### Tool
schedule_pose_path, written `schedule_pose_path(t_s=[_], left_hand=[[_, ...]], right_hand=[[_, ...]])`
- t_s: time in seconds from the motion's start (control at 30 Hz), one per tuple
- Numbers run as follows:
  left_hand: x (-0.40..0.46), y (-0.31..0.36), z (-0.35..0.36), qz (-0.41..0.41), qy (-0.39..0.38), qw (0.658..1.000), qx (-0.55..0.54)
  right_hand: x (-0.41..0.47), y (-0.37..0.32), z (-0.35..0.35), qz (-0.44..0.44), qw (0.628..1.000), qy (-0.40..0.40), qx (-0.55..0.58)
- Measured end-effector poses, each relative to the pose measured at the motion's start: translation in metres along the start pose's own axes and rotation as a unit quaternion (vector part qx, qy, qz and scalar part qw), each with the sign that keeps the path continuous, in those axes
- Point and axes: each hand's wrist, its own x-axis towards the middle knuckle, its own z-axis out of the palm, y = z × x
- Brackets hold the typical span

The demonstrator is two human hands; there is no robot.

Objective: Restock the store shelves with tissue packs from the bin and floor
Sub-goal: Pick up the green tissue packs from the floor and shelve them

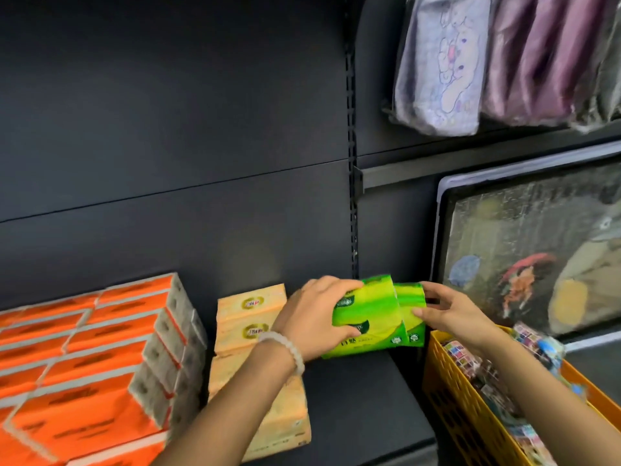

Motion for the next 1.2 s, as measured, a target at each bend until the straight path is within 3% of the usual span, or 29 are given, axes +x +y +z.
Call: schedule_pose_path(t_s=[0.43, 0.57, 0.77, 1.0, 1.2], left_hand=[[0.042, -0.039, 0.034, -0.037, -0.094, 0.980, 0.171], [0.049, -0.046, 0.044, -0.064, -0.138, 0.974, 0.167], [0.053, -0.042, 0.046, -0.062, -0.120, 0.970, 0.202], [0.054, -0.040, 0.050, -0.040, -0.110, 0.956, 0.271], [0.057, -0.046, 0.052, -0.044, -0.130, 0.952, 0.274]], right_hand=[[0.083, 0.005, 0.057, -0.025, 0.987, -0.143, 0.067], [0.093, 0.002, 0.065, -0.015, 0.989, -0.126, 0.069], [0.086, 0.010, 0.061, 0.045, 0.992, -0.101, 0.063], [0.084, 0.012, 0.069, 0.035, 0.993, -0.080, 0.077], [0.082, 0.013, 0.068, 0.064, 0.987, -0.128, 0.069]])
